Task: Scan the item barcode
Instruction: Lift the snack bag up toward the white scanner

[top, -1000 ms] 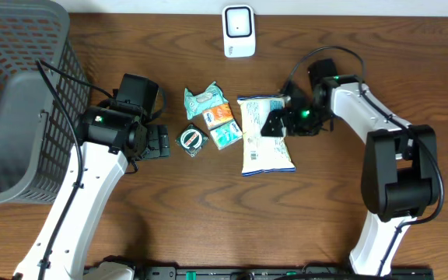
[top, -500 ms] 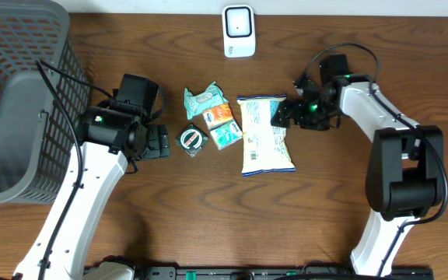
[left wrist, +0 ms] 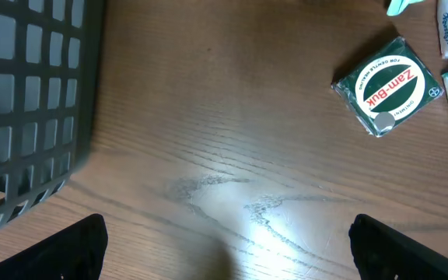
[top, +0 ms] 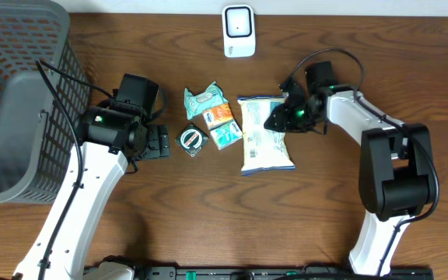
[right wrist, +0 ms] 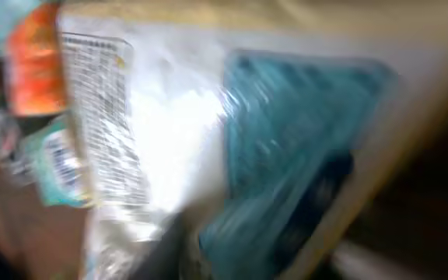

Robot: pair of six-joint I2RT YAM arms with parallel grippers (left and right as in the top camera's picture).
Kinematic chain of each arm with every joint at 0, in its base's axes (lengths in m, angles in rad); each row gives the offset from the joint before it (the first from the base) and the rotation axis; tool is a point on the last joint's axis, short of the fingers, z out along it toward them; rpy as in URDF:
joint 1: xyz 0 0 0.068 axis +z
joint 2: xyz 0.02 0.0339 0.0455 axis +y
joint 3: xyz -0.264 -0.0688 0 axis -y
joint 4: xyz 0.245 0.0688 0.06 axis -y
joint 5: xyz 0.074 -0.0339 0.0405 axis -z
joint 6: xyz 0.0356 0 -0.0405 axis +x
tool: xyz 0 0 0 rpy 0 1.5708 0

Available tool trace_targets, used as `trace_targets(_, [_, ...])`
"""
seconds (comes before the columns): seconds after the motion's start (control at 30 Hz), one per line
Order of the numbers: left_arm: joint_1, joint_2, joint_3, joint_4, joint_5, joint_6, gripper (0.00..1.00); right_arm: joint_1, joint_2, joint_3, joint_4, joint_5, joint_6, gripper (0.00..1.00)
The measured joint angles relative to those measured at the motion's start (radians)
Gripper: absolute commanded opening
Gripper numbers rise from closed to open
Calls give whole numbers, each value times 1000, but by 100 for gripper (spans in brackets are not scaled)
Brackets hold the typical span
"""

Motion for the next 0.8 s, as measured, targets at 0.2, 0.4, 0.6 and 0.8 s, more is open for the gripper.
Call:
trace_targets(0.2, [0, 0, 0, 0, 0, 0, 98, 5, 1, -3, 31, -121, 6, 1])
trace_targets(0.4, [0, 0, 0, 0, 0, 0, 98, -34, 2, -3, 112, -336, 6, 1])
trace_targets(0.6, [0, 0, 0, 0, 0, 0, 98, -94, -72, -4, 159, -478, 6, 1])
trace_targets(0.8, [0, 0, 0, 0, 0, 0, 98, -101, -230, -4, 198, -557, 29, 1])
